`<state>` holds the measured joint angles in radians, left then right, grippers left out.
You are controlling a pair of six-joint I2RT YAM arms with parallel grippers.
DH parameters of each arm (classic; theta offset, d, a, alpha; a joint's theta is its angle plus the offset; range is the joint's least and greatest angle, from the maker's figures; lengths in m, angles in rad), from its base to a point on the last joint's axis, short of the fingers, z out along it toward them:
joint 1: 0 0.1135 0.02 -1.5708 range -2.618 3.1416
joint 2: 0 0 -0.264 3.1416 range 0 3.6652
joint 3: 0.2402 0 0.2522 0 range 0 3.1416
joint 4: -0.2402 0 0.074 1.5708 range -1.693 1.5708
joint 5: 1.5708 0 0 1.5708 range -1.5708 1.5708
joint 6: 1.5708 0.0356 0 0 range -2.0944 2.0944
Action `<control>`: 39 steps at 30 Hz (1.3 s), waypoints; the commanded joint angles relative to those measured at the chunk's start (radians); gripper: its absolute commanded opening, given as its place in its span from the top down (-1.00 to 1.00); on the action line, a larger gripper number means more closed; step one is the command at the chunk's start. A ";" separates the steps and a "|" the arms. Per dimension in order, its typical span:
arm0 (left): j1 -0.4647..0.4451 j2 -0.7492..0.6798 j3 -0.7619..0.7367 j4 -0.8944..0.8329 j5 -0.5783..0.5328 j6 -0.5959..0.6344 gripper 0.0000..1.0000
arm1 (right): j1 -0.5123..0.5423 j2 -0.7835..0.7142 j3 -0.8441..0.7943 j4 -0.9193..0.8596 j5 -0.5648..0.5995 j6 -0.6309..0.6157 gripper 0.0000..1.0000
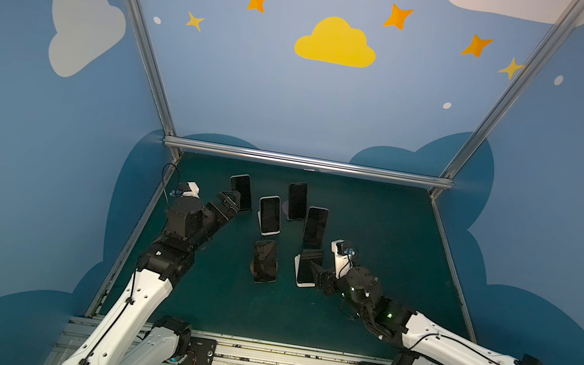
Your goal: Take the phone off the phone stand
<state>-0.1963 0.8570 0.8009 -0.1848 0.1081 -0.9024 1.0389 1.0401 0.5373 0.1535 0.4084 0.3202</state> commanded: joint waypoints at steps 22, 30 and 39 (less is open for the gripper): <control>0.013 0.021 0.004 0.035 0.064 0.052 -1.00 | 0.076 0.192 0.016 0.172 0.205 0.159 -0.63; 0.220 0.107 0.022 0.105 0.297 0.000 -1.00 | 0.090 0.072 0.065 -0.022 0.199 0.168 -0.63; 0.222 0.091 0.066 0.041 0.257 0.123 -1.00 | 0.093 0.014 0.128 -0.186 0.231 0.148 -0.61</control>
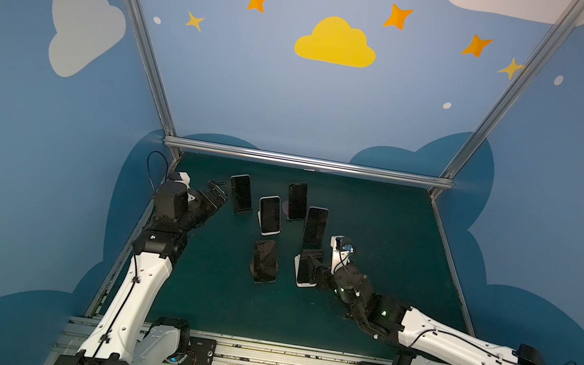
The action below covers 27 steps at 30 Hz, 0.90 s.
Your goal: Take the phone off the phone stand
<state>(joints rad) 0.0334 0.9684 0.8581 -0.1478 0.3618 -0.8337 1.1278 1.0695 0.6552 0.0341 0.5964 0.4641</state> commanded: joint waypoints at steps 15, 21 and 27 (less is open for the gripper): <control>-0.009 0.008 -0.025 0.021 -0.016 0.052 -1.00 | 0.030 0.009 0.077 -0.153 0.223 0.104 -0.60; -0.021 0.009 -0.025 0.030 0.013 0.034 -1.00 | 0.053 -0.059 0.064 -0.139 0.148 0.021 -0.59; -0.033 -0.009 -0.035 0.053 0.026 0.015 -0.99 | 0.070 -0.105 0.023 -0.135 0.166 0.030 -0.64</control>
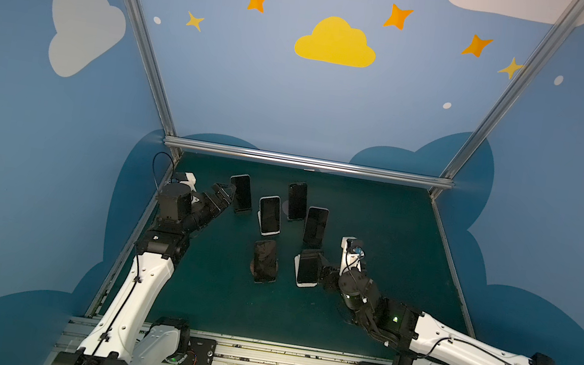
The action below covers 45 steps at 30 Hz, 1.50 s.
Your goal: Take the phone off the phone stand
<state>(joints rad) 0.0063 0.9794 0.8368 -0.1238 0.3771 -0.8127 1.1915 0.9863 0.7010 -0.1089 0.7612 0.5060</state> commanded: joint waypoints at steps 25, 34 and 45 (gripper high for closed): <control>-0.117 0.024 -0.014 0.069 0.078 -0.002 -0.80 | 0.010 0.154 -0.124 0.244 -0.085 0.039 -0.73; -0.128 -0.004 -0.017 0.070 0.072 0.001 -0.80 | -0.004 0.213 -0.115 0.278 -0.083 0.045 -0.73; -0.135 0.003 -0.017 0.073 0.081 -0.001 -0.81 | -0.006 0.294 -0.103 0.363 -0.002 -0.012 -0.73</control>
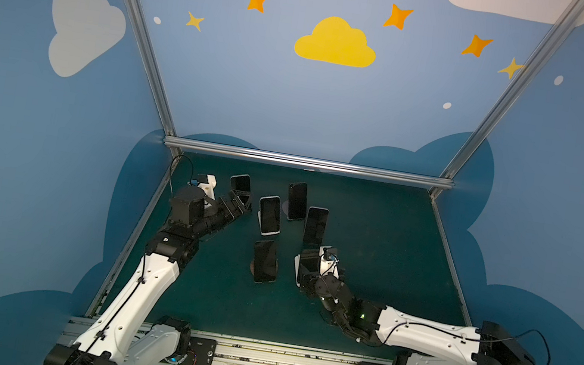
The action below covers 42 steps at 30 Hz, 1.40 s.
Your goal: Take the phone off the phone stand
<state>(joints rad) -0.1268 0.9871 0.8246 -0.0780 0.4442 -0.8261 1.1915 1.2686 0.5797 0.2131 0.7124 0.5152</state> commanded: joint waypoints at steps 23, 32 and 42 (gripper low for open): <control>-0.004 -0.005 -0.008 0.027 -0.001 0.019 -0.81 | -0.072 0.097 0.037 0.146 -0.030 -0.041 -0.73; -0.004 -0.004 -0.008 0.023 -0.004 0.022 -0.81 | -0.087 0.119 0.047 0.178 -0.051 -0.032 -0.73; -0.004 -0.005 -0.007 0.023 -0.003 0.021 -0.81 | -0.089 0.151 0.053 0.185 -0.027 -0.029 -0.66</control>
<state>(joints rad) -0.1276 0.9871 0.8242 -0.0704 0.4397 -0.8230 1.1076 1.4040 0.6044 0.3794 0.6674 0.4900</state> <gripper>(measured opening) 0.906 0.832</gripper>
